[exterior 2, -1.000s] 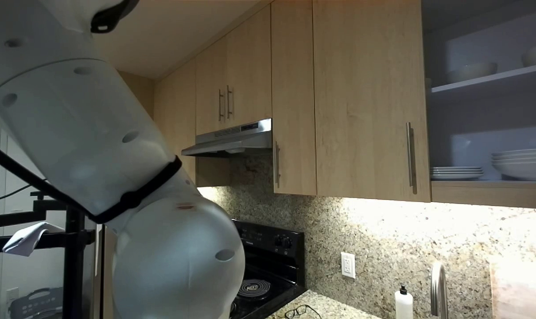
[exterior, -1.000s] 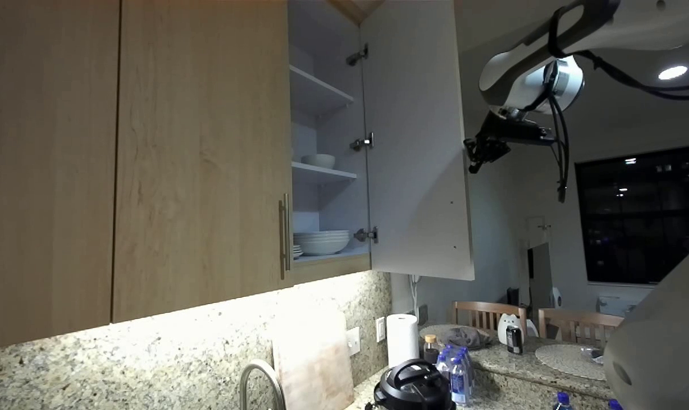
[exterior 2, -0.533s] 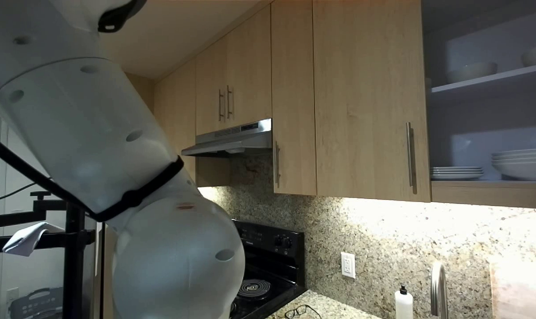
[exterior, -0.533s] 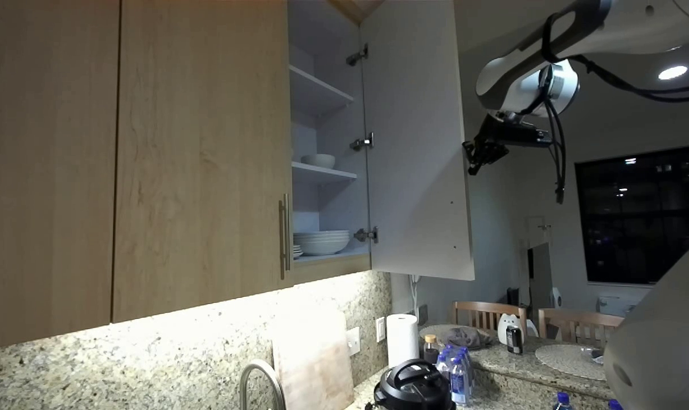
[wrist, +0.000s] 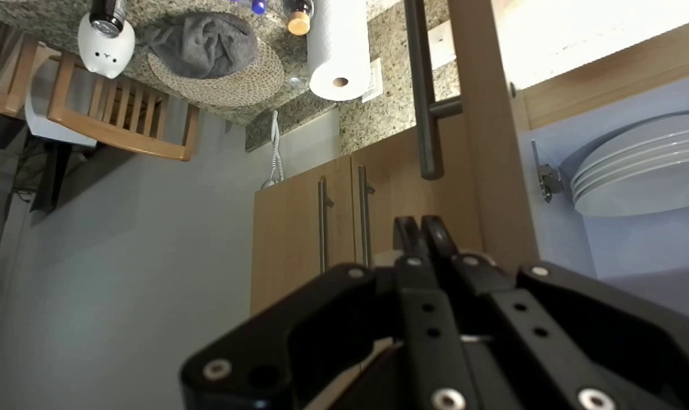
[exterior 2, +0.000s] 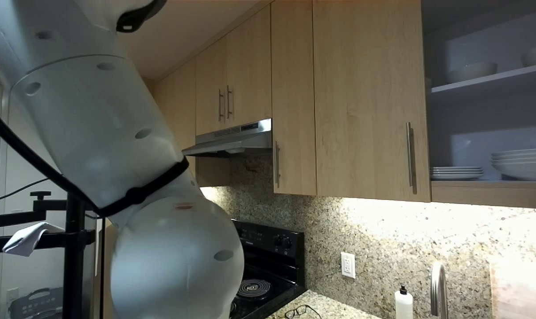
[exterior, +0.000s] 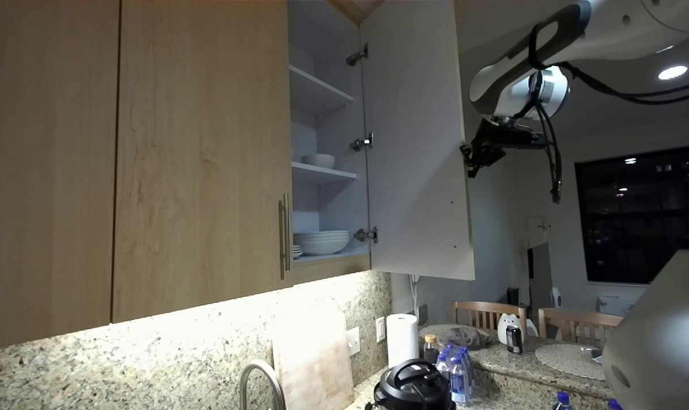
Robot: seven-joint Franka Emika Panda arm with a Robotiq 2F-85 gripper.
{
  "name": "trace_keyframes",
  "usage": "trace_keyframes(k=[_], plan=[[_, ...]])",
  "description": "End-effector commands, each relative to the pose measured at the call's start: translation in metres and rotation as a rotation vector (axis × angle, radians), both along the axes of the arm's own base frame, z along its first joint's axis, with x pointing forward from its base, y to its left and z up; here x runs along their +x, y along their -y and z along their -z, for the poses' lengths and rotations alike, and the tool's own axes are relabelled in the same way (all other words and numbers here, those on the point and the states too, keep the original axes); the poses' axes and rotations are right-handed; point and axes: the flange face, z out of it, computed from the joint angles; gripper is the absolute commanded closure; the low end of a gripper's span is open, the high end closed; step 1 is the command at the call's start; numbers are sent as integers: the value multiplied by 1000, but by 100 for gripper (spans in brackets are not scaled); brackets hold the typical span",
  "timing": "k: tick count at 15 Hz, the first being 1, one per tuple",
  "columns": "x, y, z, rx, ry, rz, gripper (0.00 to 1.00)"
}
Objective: Close the right cabinet door
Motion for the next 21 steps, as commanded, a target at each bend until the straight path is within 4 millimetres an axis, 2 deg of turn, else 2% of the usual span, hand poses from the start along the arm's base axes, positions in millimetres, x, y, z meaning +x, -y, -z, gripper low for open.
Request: trace_keyframes(k=[1, 7, 21], plan=[[12, -1, -5, -21, -1, -16, 93], [13, -14, -4, -15, -7, -41, 93], [28, -52, -10, 7, -44, -117, 93]])
